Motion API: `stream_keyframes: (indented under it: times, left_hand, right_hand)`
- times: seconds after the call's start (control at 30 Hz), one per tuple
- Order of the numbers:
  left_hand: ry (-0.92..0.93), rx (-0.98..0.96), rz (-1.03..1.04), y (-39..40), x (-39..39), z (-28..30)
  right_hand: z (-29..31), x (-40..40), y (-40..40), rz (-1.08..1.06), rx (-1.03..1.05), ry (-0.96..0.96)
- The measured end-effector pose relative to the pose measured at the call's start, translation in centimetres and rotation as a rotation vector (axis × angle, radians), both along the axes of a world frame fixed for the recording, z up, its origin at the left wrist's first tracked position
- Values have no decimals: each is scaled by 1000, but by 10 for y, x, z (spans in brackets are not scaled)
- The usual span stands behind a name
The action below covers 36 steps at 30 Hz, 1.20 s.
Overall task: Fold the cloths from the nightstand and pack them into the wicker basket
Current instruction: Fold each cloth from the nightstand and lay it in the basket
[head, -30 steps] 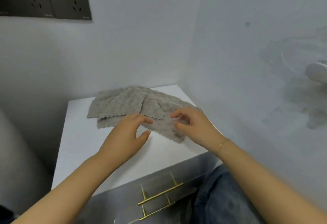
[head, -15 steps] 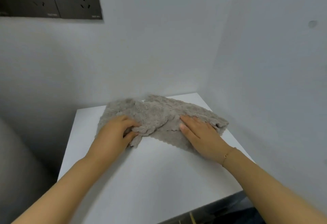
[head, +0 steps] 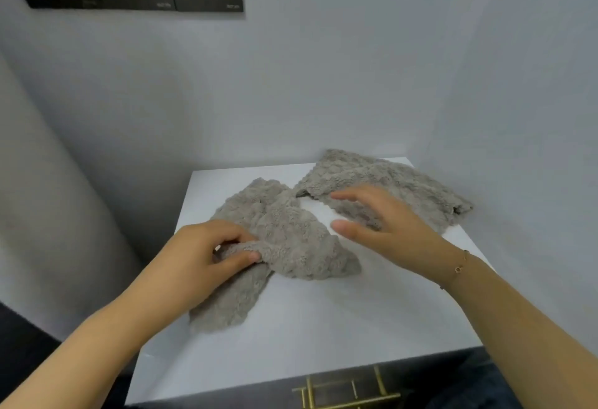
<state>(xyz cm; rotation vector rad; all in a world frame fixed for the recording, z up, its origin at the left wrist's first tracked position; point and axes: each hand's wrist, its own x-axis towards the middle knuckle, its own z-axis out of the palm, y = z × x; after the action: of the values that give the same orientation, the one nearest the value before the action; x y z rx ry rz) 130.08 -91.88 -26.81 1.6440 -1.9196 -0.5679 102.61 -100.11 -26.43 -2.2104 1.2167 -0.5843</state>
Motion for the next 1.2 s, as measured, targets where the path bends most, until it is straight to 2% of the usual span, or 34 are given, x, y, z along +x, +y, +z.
stream_keyframes:
  times: [0.03,0.1,0.2,0.37,0.5,0.57,0.7,0.9,0.97,1.07,1.13,1.2]
  left_hand:
    - [32,-15,27,2,0,1]
    - [103,-22,73,3,0,4]
    - [179,17,82,0,0,7]
    - [223,29,88,-6,5,19]
    - [213,110,52,-7,18,28]
    - [175,115,62,-7,25,28]
    - [94,78,163,-11,40,27]
    - [140,94,380,-24,54,27]
    - [256,93,438,-30,53,26]
    - [663,110,424,-41,40,31]
    - [895,-27,375,-48,30,36]
    - [900,-261,363,-51,25,45]
  right_hand:
    - [3,10,14,96,71,4]
    - [-7,25,30,192,19,106]
    - [-34,36,31,116,-157,160]
    - [-19,28,24,-128,-186,-47]
    - [5,17,23,-198,108,-528]
    - [15,13,21,-218,225,-695]
    - [25,10,13,-305,257,-796]
    - [30,24,-11,-396,299,-868]
    - [31,33,-22,-448,348,-976]
    - [34,44,-36,-463,363,-1126]
    - [40,50,-40,-424,332,-1225]
    - [50,55,-40,-344,300,-1359]
